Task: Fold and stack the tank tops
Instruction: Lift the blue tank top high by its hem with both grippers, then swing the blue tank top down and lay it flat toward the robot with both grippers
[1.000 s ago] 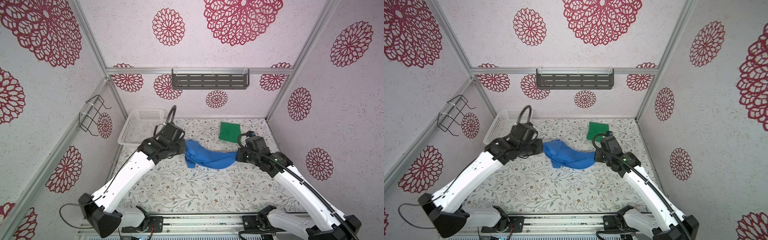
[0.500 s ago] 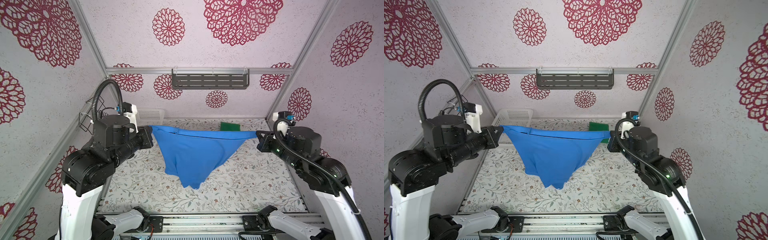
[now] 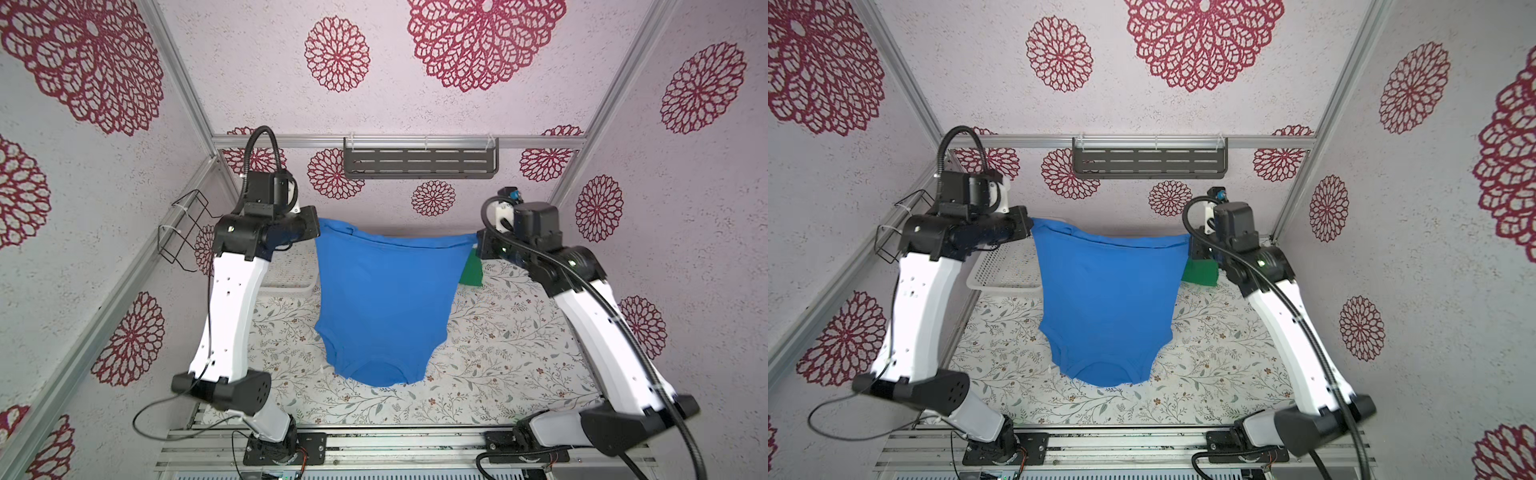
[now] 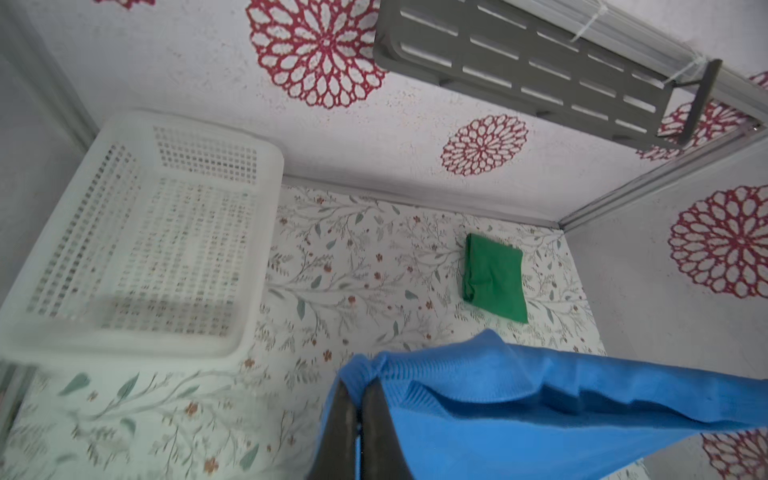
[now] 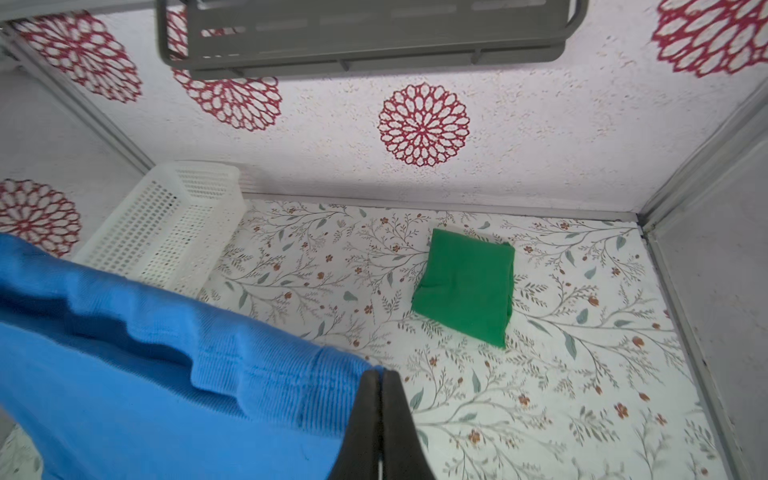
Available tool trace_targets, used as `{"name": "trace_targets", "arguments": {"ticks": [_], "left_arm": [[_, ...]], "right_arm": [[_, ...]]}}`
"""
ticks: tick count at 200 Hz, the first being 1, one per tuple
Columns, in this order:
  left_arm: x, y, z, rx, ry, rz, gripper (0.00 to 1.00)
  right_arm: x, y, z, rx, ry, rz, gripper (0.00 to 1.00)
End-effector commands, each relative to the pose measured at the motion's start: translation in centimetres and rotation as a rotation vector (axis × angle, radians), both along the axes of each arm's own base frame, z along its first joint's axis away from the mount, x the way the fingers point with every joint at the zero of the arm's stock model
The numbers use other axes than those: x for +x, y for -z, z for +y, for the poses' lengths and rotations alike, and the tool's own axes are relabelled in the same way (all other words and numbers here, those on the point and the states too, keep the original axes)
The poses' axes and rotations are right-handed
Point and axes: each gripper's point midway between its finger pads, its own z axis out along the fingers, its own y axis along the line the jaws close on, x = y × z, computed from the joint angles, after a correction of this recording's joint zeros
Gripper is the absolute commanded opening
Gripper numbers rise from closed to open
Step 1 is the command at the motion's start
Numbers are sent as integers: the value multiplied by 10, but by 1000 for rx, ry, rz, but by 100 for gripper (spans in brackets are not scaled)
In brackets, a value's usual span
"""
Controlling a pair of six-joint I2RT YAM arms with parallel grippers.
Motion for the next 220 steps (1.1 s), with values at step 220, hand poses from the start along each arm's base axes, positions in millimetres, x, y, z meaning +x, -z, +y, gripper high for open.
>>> {"name": "trace_targets", "arguments": {"ticks": [220], "left_arm": [[-236, 344, -12, -510, -267, 457, 0]], "right_arm": [[-166, 301, -61, 380, 94, 492, 0]]}}
